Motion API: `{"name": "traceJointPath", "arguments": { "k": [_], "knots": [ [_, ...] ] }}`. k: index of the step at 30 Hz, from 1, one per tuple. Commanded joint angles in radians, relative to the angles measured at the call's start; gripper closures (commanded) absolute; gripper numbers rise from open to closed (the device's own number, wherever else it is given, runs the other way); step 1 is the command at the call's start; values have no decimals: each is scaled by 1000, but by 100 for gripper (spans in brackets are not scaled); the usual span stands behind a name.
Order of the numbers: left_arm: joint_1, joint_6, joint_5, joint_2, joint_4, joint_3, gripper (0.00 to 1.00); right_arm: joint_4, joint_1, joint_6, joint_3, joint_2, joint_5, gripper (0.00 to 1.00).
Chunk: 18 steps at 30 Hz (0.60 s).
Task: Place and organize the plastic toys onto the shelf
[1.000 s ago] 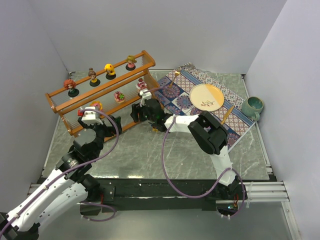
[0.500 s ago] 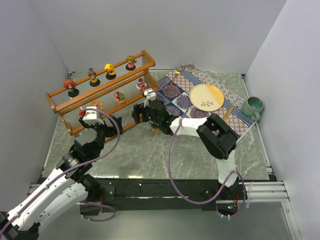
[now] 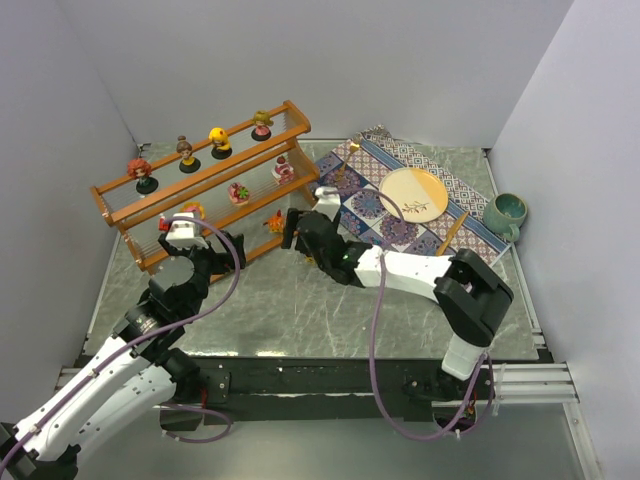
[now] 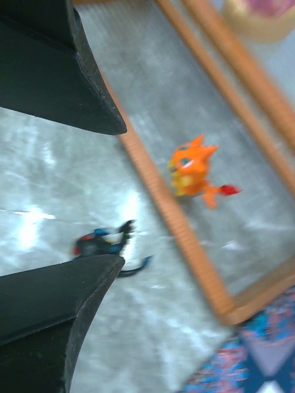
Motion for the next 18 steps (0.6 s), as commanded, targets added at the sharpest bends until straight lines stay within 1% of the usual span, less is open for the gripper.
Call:
{"name": "traceJointPath", "arguments": {
  "k": [1, 4, 7, 11, 14, 18],
  "knots": [
    [4, 6, 0, -11, 30, 13, 3, -111, 7, 142, -54, -44, 85, 18],
    [4, 6, 9, -9, 28, 15, 3, -22, 4, 68, -120, -78, 27, 19],
    [4, 4, 15, -6, 28, 16, 3, 15, 2, -7, -164, -101, -13, 20],
    [4, 4, 19, -5, 30, 16, 3, 46, -13, -44, -209, -113, -55, 21],
    [4, 6, 24, 0, 28, 15, 3, 87, -39, -73, -244, -130, -94, 29],
    [4, 8, 41, 10, 31, 15, 3, 118, -70, -119, -285, -164, -148, 30]
  ]
}}
